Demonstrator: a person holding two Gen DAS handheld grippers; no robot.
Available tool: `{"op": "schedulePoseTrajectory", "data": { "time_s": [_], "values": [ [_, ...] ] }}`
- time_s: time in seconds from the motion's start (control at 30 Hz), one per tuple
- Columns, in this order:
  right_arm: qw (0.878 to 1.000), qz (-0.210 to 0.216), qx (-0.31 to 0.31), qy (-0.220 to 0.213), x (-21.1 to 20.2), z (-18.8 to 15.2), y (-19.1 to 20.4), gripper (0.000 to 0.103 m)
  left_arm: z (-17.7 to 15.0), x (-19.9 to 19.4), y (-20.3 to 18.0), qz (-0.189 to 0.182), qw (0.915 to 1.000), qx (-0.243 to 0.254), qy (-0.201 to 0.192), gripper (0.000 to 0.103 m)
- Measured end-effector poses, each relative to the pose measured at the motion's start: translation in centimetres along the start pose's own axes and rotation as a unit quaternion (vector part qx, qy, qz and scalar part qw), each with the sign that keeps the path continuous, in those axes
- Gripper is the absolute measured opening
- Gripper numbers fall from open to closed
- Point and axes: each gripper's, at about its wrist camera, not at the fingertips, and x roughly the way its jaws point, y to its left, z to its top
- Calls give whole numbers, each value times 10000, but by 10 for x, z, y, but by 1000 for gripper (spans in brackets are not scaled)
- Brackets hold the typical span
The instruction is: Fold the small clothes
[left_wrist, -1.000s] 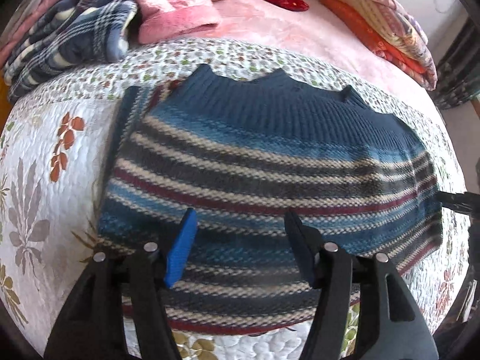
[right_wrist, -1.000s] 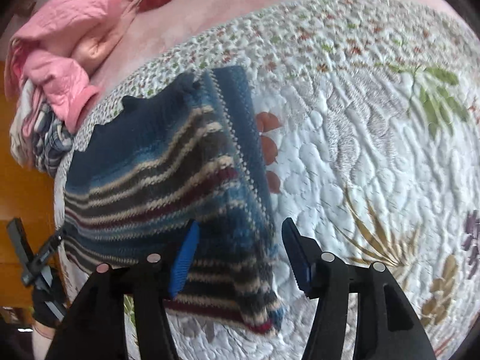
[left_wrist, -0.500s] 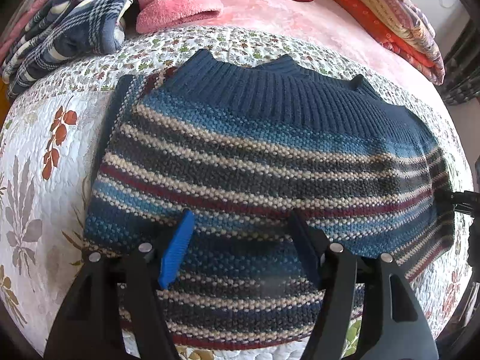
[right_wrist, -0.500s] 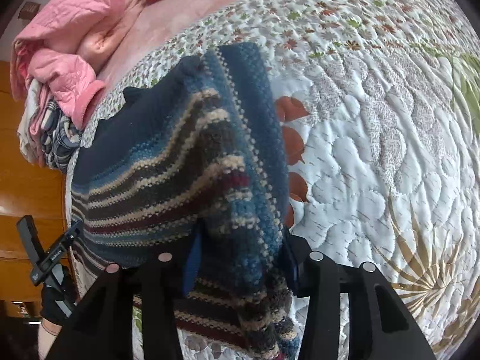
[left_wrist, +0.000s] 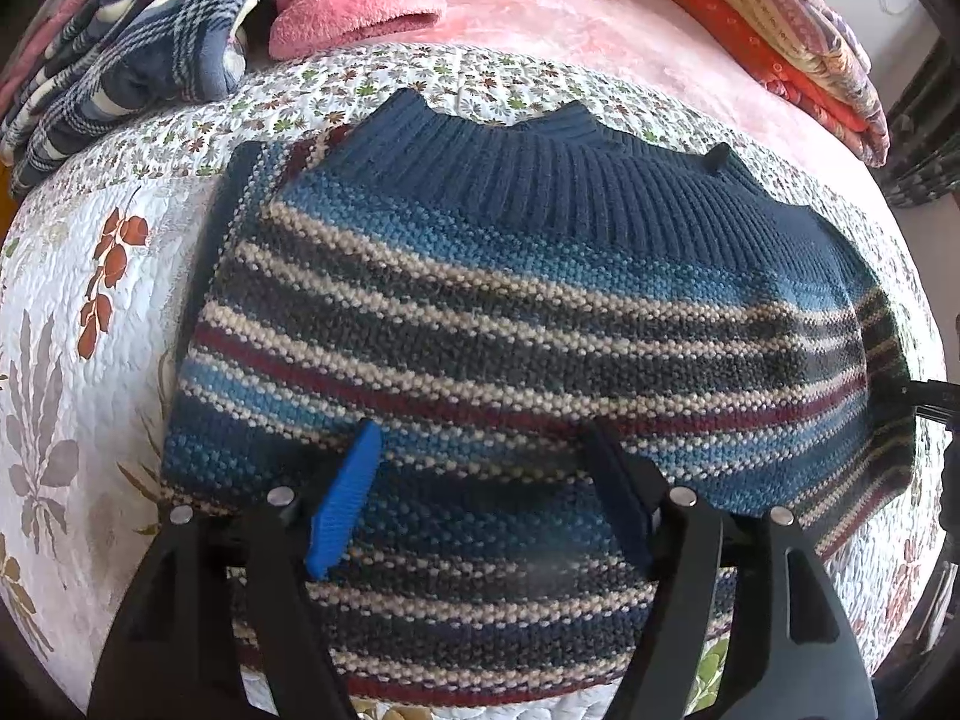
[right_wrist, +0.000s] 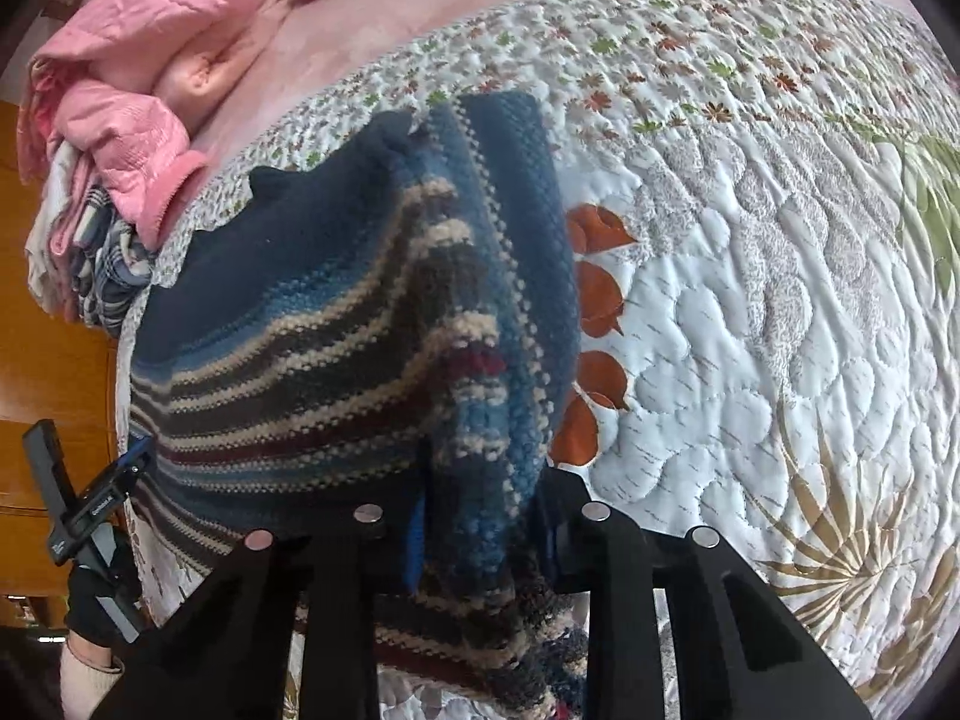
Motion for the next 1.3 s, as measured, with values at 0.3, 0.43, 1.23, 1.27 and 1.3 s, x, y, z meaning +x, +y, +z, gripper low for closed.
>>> {"op": "schedulePoseTrajectory", "data": {
  "time_s": [0.3, 0.43, 1.23, 1.27, 1.3],
  "values": [
    [9968, 564, -498, -267, -42, 3, 56, 25, 9, -11, 7, -205, 9996, -186, -44, 70],
    [9911, 701, -1059, -401, -58, -2, 108, 25, 13, -19, 10, -314, 9991, -272, -131, 70],
    [9713, 502, -2310, 250, 30, -45, 239, 62, 23, -25, 21, -1233, 9874, -981, -123, 70],
    [9715, 592, -2281, 258, 28, -44, 240, 62, 23, -24, 20, -1360, 9852, -1040, -76, 70],
    [9724, 767, -2187, 288, 24, -42, 238, 62, 23, -22, 18, -1432, 9839, -1067, -44, 70]
  ]
}}
